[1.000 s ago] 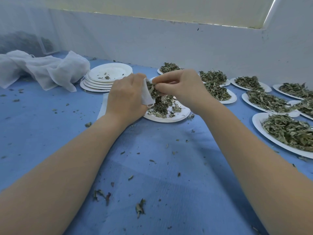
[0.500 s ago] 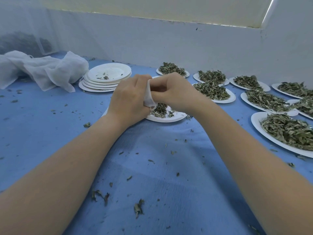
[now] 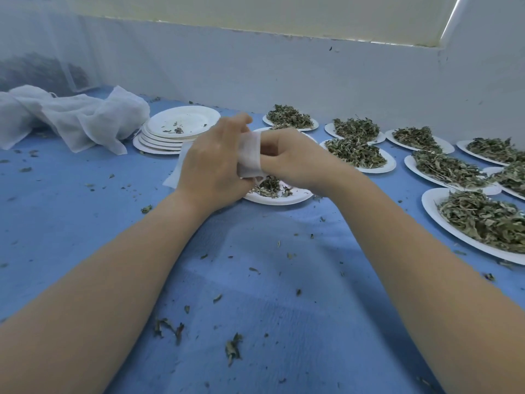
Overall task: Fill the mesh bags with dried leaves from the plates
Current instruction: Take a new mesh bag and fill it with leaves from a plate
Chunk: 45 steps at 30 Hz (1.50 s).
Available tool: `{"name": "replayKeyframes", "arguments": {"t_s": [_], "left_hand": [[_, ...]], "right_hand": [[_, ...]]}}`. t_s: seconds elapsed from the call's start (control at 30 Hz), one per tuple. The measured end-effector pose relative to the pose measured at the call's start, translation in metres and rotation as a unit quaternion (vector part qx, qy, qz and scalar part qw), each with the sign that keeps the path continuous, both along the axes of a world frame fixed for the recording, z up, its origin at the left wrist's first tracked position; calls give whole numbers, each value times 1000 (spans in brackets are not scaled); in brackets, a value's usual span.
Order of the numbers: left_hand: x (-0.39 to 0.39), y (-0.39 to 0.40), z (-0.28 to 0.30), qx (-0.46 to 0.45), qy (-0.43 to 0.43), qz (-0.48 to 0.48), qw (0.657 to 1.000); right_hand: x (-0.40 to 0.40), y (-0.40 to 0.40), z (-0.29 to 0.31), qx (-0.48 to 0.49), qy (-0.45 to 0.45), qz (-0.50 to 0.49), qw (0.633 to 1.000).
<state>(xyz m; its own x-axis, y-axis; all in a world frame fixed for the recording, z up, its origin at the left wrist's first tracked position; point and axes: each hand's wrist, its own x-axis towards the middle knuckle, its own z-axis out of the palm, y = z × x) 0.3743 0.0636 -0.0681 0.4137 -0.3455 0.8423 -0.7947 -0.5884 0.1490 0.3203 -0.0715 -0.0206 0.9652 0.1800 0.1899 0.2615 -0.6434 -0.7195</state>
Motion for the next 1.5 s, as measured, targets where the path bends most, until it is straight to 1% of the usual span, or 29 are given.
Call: {"name": "replayKeyframes", "arguments": {"t_s": [0.1,0.17,0.2,0.27,0.3,0.33,0.4,0.5,0.57,0.6,0.73,0.87,0.9,1.0,1.07,1.13,1.23,1.37,1.43,1.5], "left_hand": [[4,3,1,8,27,55,998],[5,4,1,12,30,78,996],[6,5,0,11,27,83,996],[8,6,-2,5,33,103,994],[10,7,-2,-3,40,118,992],[13,9,-3,-16,47,133,990],[17,12,-4,-45,60,157,985],[19,13,-6,-64,66,171,981],[19,12,-6,-60,62,169,982],[20,12,-6,-55,61,168,982],[20,11,-6,-45,62,166,983],[18,10,-6,-35,67,163,984],[18,10,-6,-31,66,161,984],[18,10,-5,-24,65,161,985],[18,10,-5,-25,66,161,984],[18,9,-6,-24,66,161,984],[18,9,-5,-21,64,164,984],[17,8,-5,19,45,165,985],[15,7,-5,46,28,161,985],[13,5,-4,70,7,154,986]], "right_hand": [[1,-6,0,69,-25,10,997],[1,-6,-2,115,-47,3,992],[2,-6,-3,131,-65,-14,989],[5,-7,-6,142,-115,-81,980],[7,-8,-8,122,-140,-122,975],[9,-10,-9,82,-156,-159,971],[11,-16,-14,-33,-144,-193,970],[12,-20,-24,-187,-56,-150,969],[11,-19,-27,-245,-34,-128,960],[11,-18,-27,-256,-38,-126,958],[10,-24,-18,-210,-35,-137,967],[8,-25,-15,-242,25,-141,960],[8,-23,-17,-247,29,-138,959],[11,-19,-23,-264,-8,-122,957],[11,-19,-23,-259,-22,-116,959],[10,-22,-19,-235,-32,-123,964],[6,-30,-7,-148,-51,-141,978],[1,-40,8,-52,-92,-155,982],[-1,-39,10,-27,-107,-150,982],[-1,-35,11,-31,-116,-139,983]]}}
